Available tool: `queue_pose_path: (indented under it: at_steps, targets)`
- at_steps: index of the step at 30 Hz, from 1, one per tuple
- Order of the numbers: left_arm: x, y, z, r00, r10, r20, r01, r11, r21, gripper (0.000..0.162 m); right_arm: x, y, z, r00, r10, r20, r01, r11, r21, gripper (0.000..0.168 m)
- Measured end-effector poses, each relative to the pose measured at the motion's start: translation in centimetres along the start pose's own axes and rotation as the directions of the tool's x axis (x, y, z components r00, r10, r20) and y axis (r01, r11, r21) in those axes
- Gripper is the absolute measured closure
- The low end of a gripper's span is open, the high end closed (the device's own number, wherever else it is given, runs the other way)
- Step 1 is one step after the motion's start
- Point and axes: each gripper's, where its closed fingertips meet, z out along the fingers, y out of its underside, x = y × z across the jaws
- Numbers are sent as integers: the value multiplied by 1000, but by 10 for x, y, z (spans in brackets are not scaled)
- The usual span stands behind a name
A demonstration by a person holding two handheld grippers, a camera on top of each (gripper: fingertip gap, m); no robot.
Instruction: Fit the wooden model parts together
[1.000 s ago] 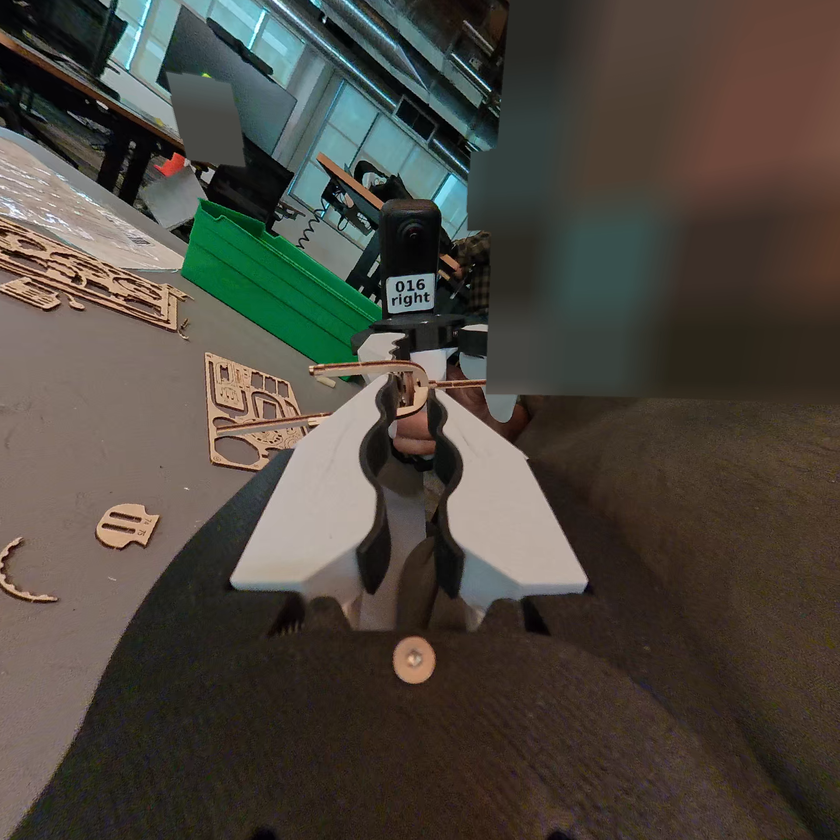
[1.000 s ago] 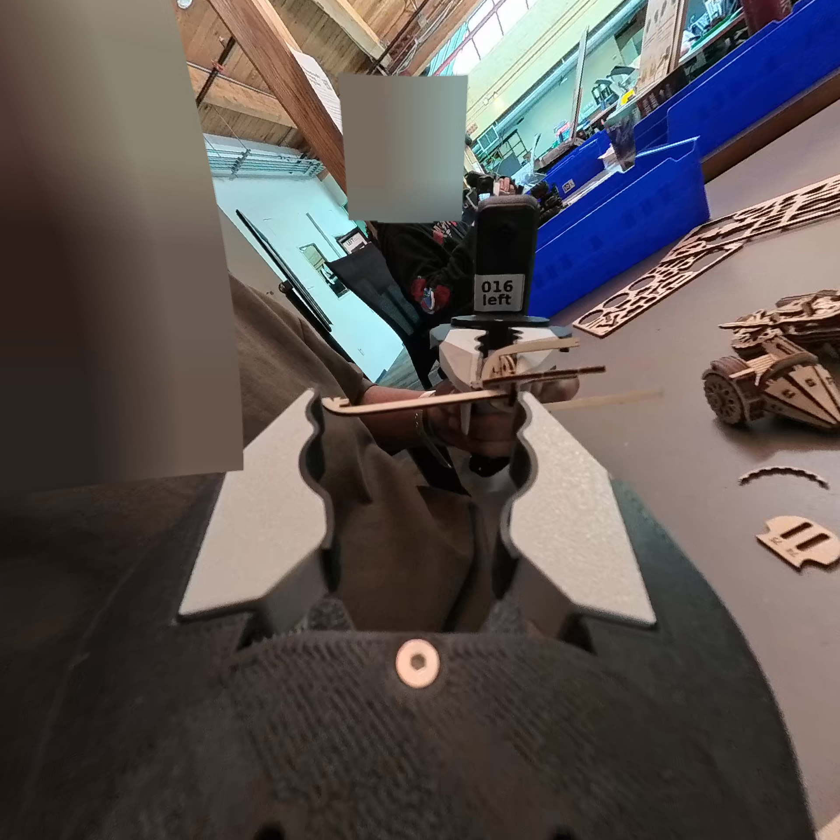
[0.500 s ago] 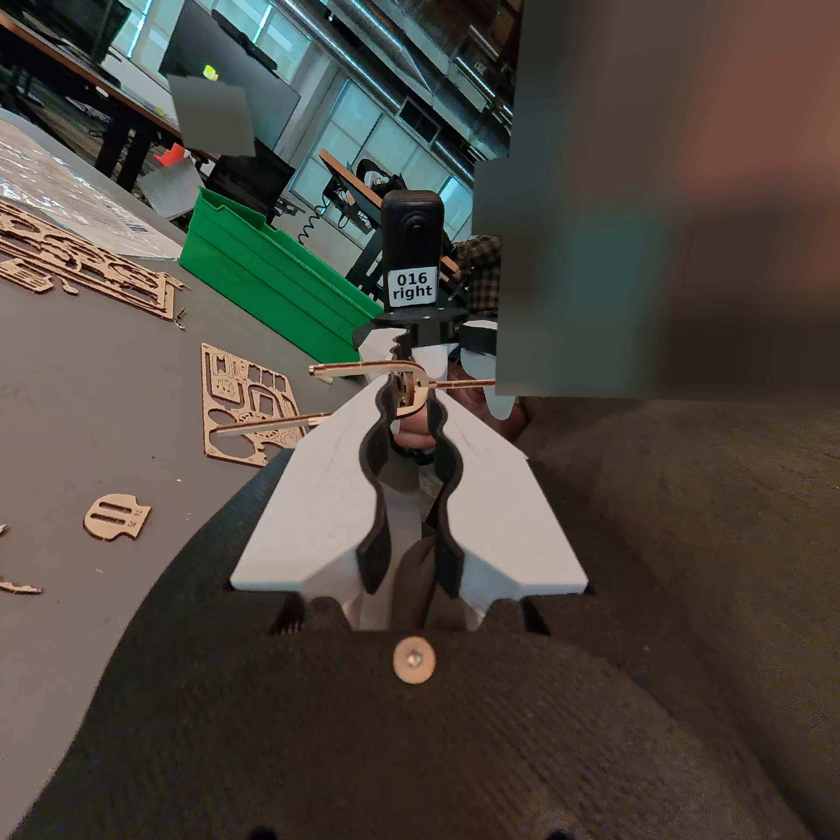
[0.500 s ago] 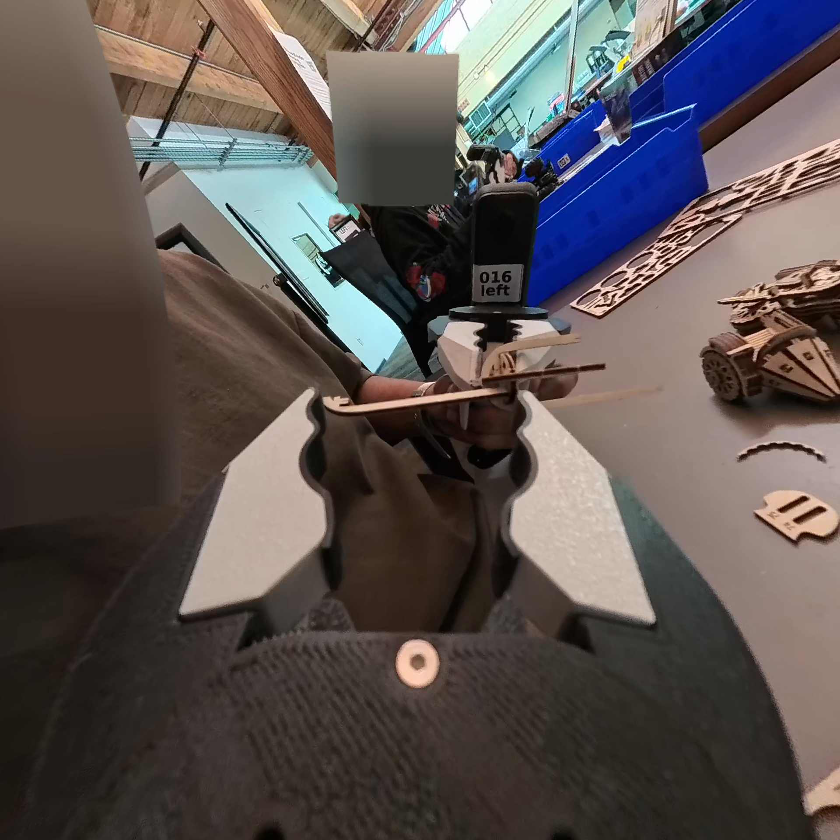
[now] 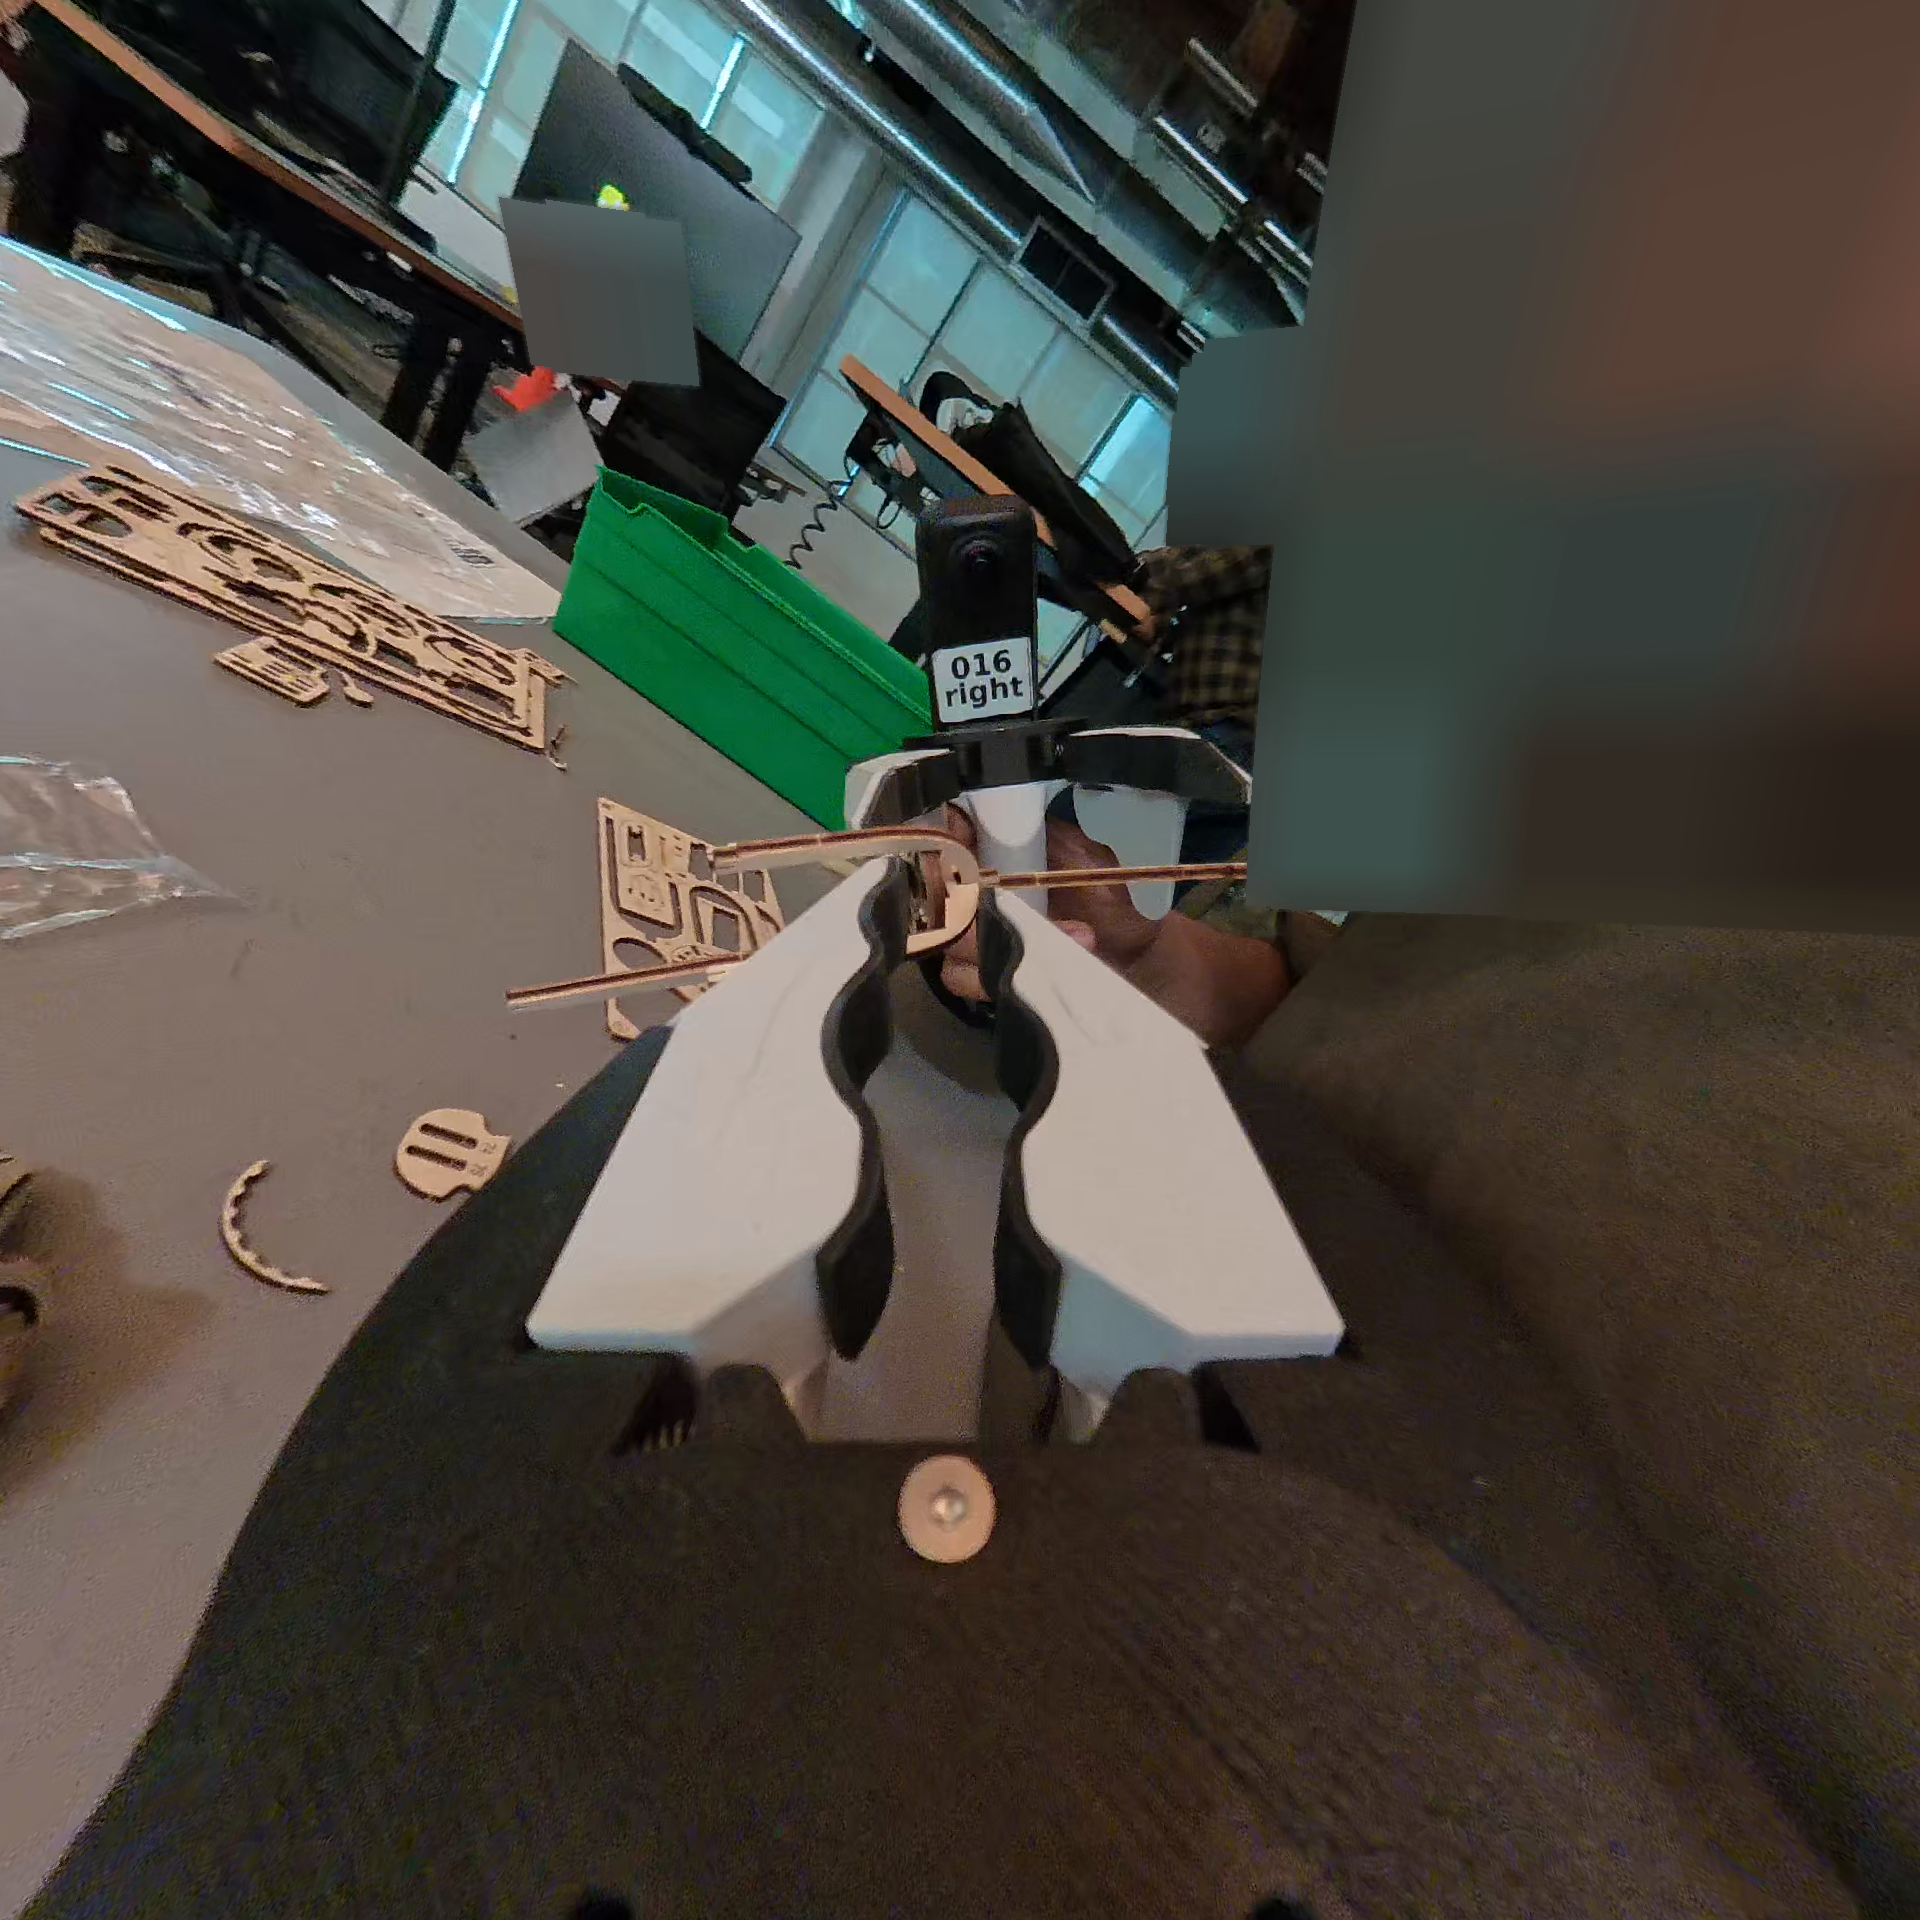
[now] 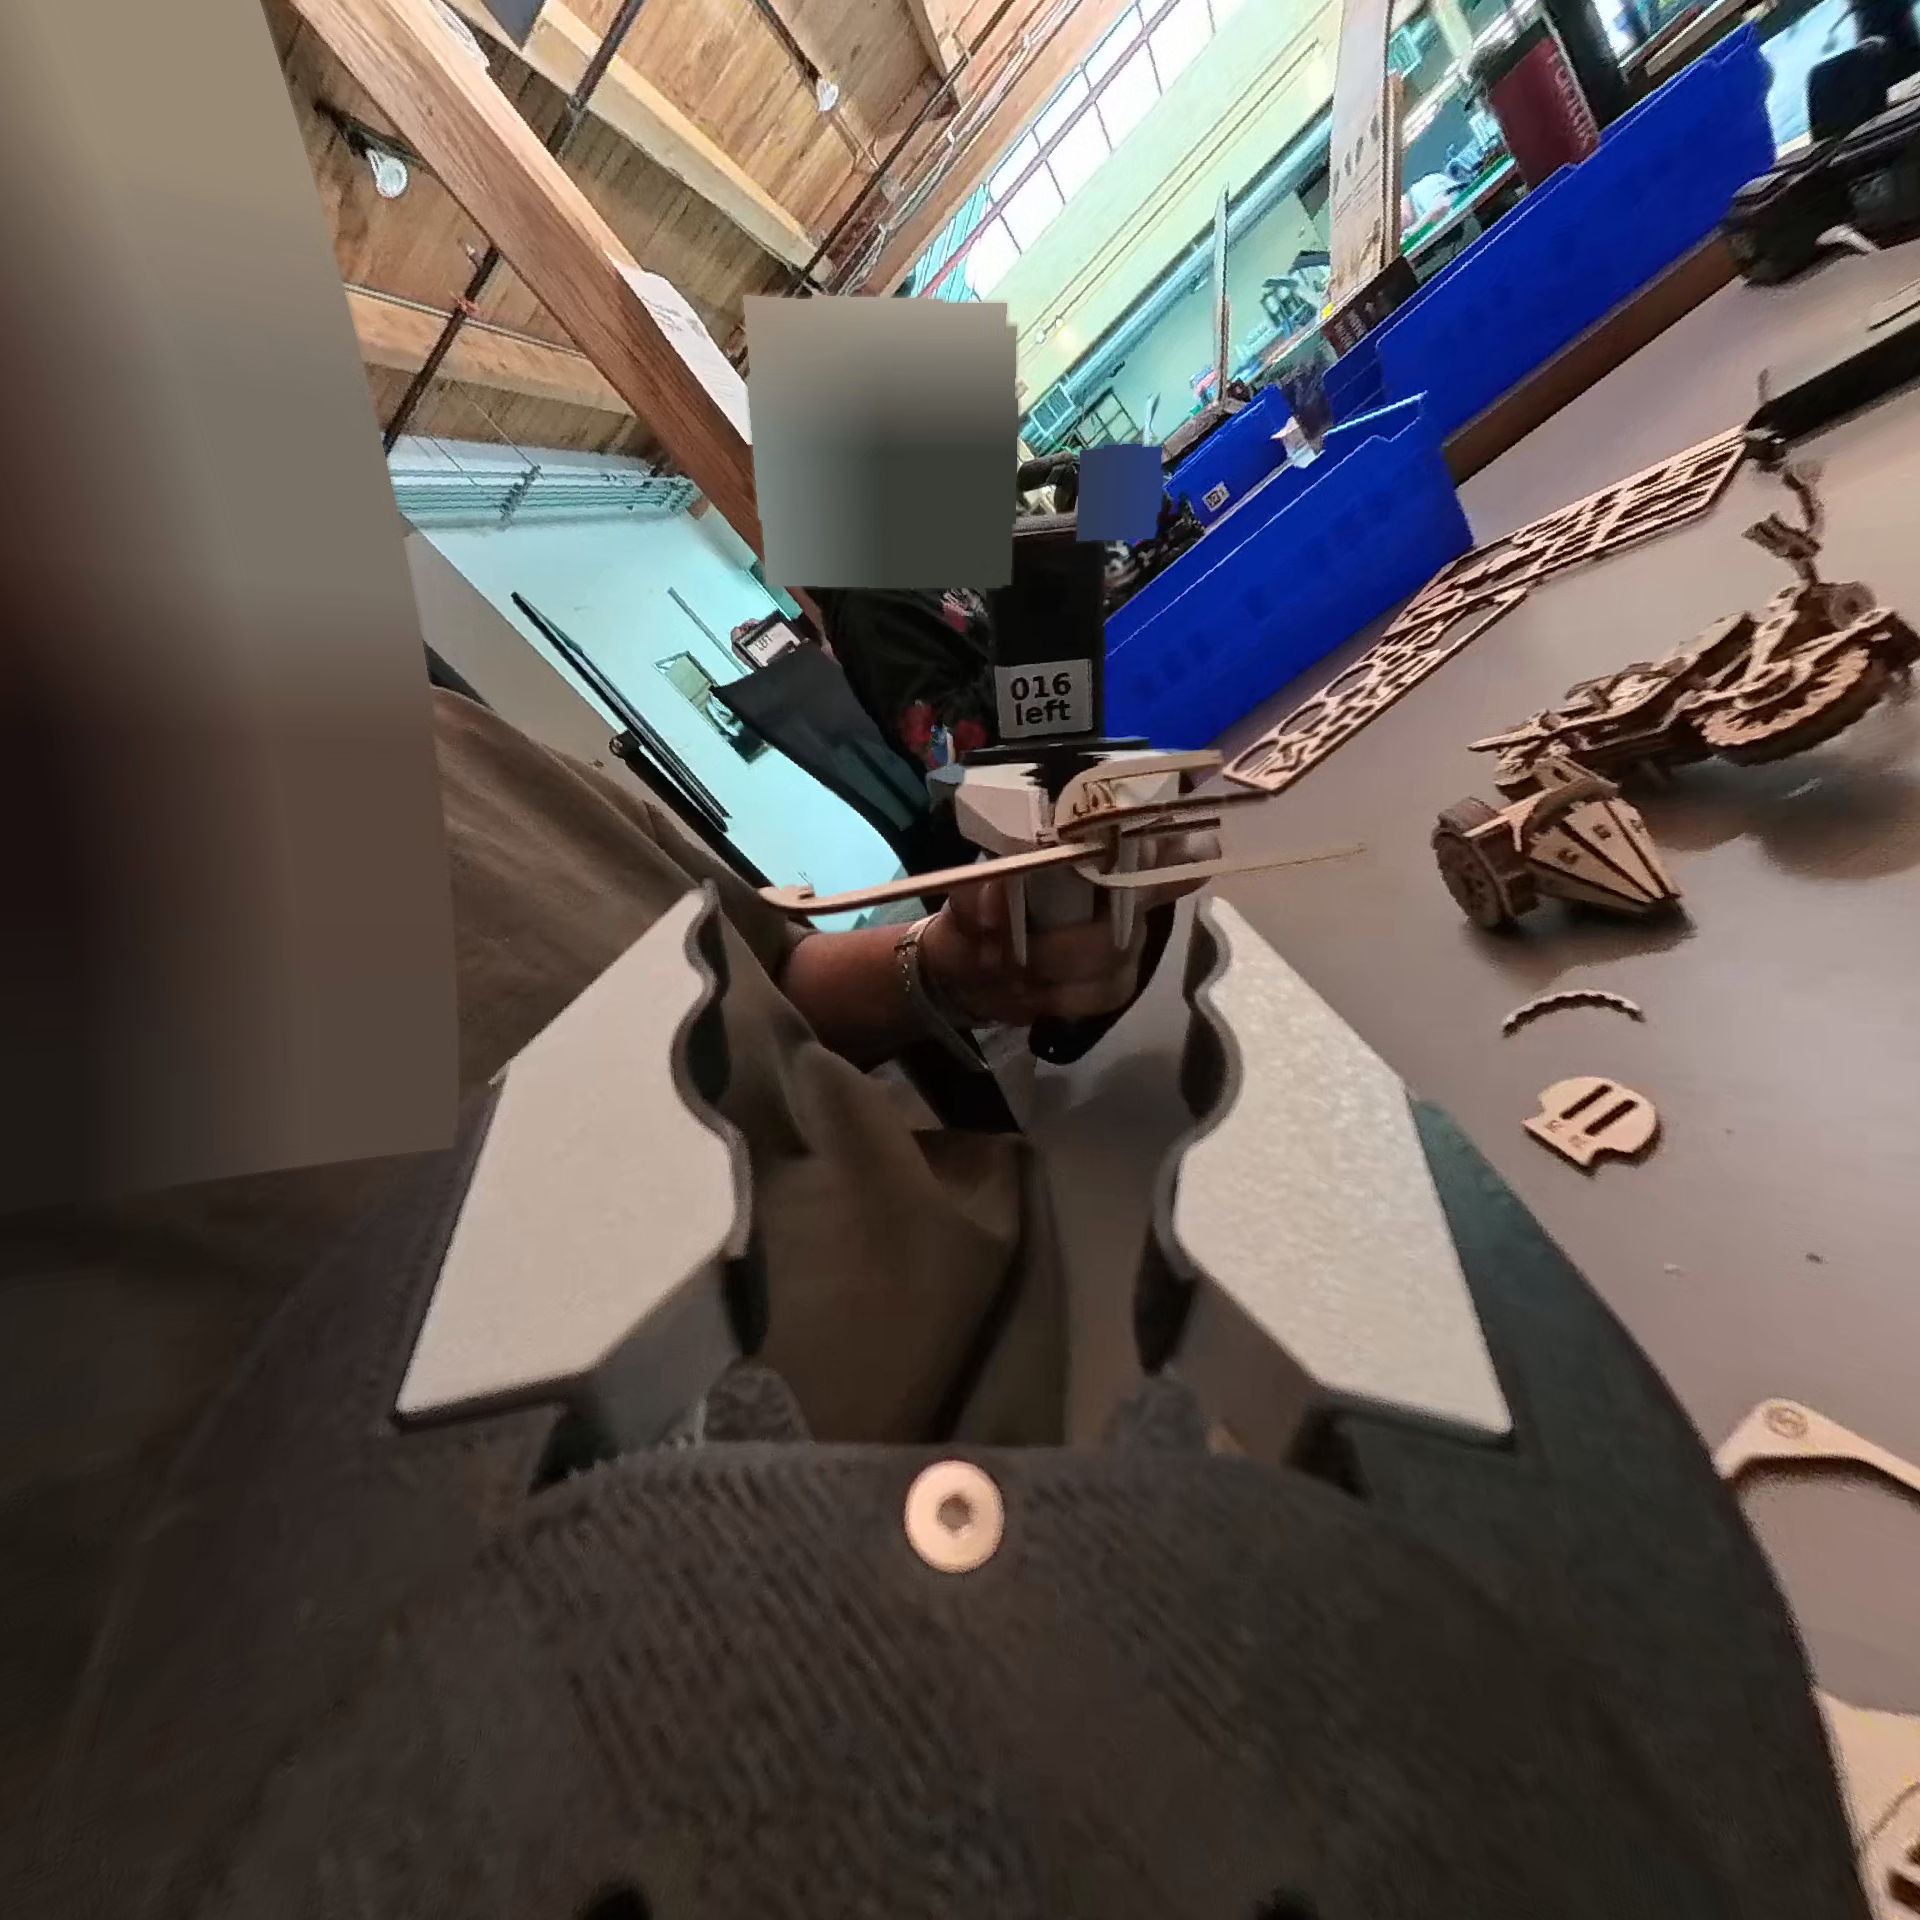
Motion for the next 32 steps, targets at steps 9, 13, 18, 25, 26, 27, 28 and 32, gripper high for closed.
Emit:
queue_pose_path:
  at_steps: [9, 13, 18, 25, 26, 27, 28, 32]
  targets:
    - [0, -6, -4, 999, 26, 23, -26, 1000, 3, 150, -7, 7, 5, 999, -15, 38, 17, 999, -42, 83]
    - [1, -8, -6, 1000, 18, 22, -18, 1000, 9, 150, -9, 8, 4, 998, -50, 34, 52, 997, -62, 84]
    - [-2, -7, -7, 998, 31, 46, -31, 1000, -5, 150, -6, 3, -1, 997, -70, 16, 70, 996, -53, 88]
    - [-16, -2, -8, 988, 78, 134, -71, 996, -60, 150, 13, 1, -10, 988, -123, -96, 115, 990, -81, 96]
    - [-18, -2, -8, 987, 80, 141, -72, 995, -65, 150, 15, 2, -11, 982, -149, -115, 138, 986, -97, 97]
    - [-20, -1, -8, 986, 81, 148, -71, 995, -70, 150, 17, 3, -12, 976, -173, -131, 159, 981, -114, 99]
    - [-21, -1, -8, 986, 77, 148, -67, 995, -72, 150, 19, 4, -13, 970, -195, -143, 177, 976, -131, 101]
    - [-23, -1, -7, 991, 28, 127, -21, 998, -56, 150, 23, 8, -12, 955, -247, -162, 219, 961, -170, 107]
